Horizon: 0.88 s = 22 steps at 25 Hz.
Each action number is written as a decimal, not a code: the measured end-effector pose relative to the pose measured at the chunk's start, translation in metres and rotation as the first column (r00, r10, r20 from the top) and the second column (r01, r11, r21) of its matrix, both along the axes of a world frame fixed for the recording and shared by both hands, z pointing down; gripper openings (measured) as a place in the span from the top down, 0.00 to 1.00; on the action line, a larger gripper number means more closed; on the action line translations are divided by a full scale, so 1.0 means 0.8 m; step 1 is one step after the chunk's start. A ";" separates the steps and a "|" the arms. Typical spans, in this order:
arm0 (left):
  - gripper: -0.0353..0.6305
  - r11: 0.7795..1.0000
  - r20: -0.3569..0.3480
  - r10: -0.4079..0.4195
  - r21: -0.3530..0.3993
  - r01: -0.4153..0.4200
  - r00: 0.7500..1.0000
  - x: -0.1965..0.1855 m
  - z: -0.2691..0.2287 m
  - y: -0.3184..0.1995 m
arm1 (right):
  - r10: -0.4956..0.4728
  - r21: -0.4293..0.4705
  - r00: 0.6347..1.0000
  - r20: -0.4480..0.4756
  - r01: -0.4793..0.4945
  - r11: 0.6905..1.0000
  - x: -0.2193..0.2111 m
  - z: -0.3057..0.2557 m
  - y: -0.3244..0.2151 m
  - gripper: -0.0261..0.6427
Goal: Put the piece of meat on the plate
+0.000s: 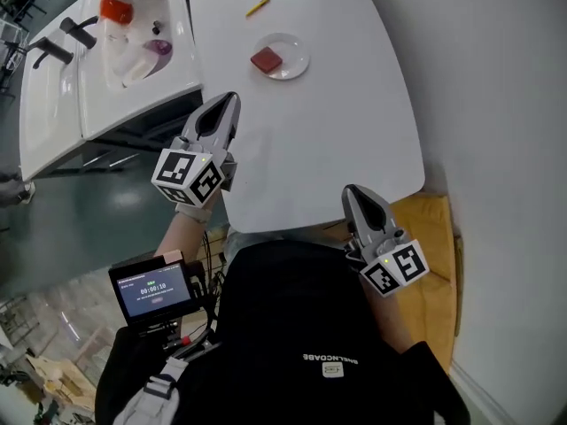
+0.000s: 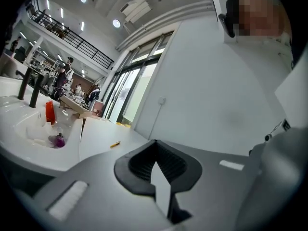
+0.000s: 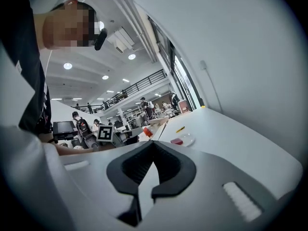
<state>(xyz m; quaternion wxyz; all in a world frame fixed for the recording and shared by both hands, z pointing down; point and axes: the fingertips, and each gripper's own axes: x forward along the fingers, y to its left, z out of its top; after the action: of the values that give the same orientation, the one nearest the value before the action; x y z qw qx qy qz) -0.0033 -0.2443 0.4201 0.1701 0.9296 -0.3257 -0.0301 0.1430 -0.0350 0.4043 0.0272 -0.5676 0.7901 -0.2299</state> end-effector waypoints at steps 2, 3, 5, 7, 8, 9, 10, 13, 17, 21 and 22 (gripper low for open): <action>0.92 1.000 -0.013 -0.007 0.003 0.007 1.000 -0.013 -0.023 0.023 | -0.029 0.007 1.000 0.011 0.029 1.000 -0.010 -0.016 -0.008 0.95; 0.92 1.000 -0.017 -0.008 0.004 0.008 1.000 -0.018 -0.033 0.034 | -0.043 0.011 0.999 0.015 0.043 0.999 -0.014 -0.024 -0.011 0.95; 0.92 1.000 -0.021 -0.005 0.006 0.005 1.000 -0.026 -0.040 0.052 | -0.074 0.023 0.997 0.021 0.073 0.997 -0.024 -0.029 -0.020 0.95; 0.92 1.000 -0.011 0.003 0.009 -0.003 1.000 -0.031 -0.033 0.063 | -0.108 0.035 0.994 0.029 0.107 0.994 -0.032 -0.023 -0.035 0.95; 0.92 1.000 -0.003 0.006 0.011 -0.006 1.000 -0.033 -0.028 0.067 | -0.125 0.040 0.992 0.034 0.123 0.992 -0.037 -0.018 -0.043 0.95; 0.92 1.000 0.004 0.006 0.010 -0.006 1.000 -0.036 -0.024 0.070 | -0.140 0.043 0.989 0.041 0.138 0.989 -0.040 -0.013 -0.052 0.95; 0.92 1.000 0.007 0.002 0.006 -0.002 1.000 -0.038 -0.021 0.072 | -0.155 0.047 0.987 0.048 0.153 0.987 -0.044 -0.008 -0.061 0.95; 0.92 1.000 0.014 -0.021 -0.015 0.021 1.000 -0.046 -0.027 0.087 | -0.201 0.056 0.978 0.058 0.198 0.979 -0.056 -0.006 -0.074 0.95; 0.92 0.998 0.011 -0.055 -0.022 0.056 0.998 -0.052 -0.057 0.137 | -0.256 0.071 0.965 0.056 0.252 0.965 -0.070 -0.034 -0.056 0.95; 0.92 0.996 0.047 -0.092 -0.015 0.093 0.995 -0.062 -0.040 0.138 | -0.321 0.084 0.945 0.057 0.316 0.945 -0.090 -0.024 -0.083 0.95; 0.92 0.994 0.052 -0.108 -0.019 0.109 0.993 -0.067 -0.036 0.136 | -0.340 0.087 0.939 0.054 0.335 0.938 -0.096 -0.021 -0.091 0.95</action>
<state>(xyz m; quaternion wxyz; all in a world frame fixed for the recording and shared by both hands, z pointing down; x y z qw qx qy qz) -0.0566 -0.1357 0.3916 0.1699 0.9091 -0.3801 -0.0123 0.0662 -0.1080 0.3872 0.0358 -0.4141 0.8825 -0.2202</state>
